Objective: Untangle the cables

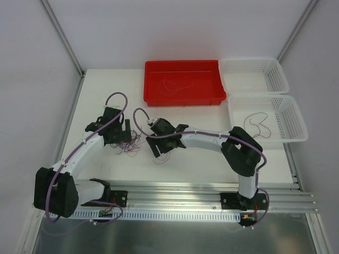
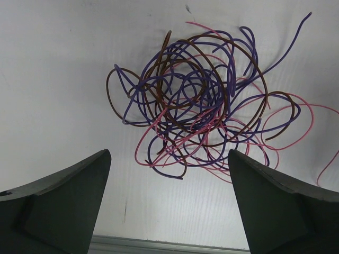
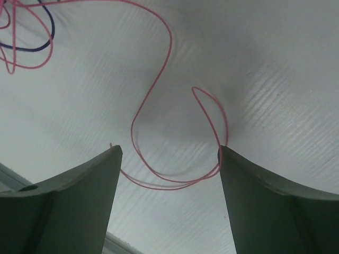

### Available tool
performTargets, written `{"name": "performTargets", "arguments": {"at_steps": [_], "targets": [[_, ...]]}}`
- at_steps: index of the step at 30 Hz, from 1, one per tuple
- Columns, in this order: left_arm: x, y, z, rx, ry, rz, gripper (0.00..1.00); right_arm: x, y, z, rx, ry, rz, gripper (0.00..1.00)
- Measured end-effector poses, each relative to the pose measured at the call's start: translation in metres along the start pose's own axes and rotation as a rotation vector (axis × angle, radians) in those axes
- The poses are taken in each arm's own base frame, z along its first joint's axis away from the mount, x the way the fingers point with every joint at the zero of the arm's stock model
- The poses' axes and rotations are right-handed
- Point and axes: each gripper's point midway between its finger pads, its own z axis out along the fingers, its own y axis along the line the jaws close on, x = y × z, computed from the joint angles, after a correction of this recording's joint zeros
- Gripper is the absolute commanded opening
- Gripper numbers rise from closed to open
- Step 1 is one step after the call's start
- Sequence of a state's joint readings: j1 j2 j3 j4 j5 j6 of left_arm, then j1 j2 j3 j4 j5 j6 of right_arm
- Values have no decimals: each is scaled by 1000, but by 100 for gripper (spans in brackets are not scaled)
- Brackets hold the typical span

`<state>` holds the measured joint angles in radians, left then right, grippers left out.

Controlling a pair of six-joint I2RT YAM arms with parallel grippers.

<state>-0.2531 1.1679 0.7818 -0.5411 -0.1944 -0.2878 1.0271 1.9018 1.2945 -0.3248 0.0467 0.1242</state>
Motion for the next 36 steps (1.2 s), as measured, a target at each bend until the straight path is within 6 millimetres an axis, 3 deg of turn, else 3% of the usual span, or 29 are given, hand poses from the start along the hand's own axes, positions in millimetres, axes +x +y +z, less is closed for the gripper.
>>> {"name": "performTargets", "arguments": {"at_steps": [4,10,13,14,17,20,22,27,32,36], "targets": [[3,0,6,-11,33,-2,89,-3,-3,4,42,-24,32,75],[7,-1,13,-21,64,-3,79,-4,-7,16,118,-53,50,60],[8,-1,14,-24,73,-2,74,-4,-11,18,157,-65,48,44],[9,-1,14,-25,76,-1,72,-4,-13,18,168,-68,48,32],[9,-1,14,-27,76,-1,63,-5,-18,17,198,-77,54,12],[8,1,14,-35,74,0,58,-6,-24,17,230,-87,53,1],[8,2,14,-42,73,1,56,-3,-30,14,252,-87,46,1],[9,4,14,-50,77,2,53,-2,-42,-13,295,-103,19,1],[12,4,16,-55,89,5,49,-27,-42,-60,285,-209,14,1],[14,5,19,-62,103,9,39,-40,-42,-93,275,-284,18,1]]}}
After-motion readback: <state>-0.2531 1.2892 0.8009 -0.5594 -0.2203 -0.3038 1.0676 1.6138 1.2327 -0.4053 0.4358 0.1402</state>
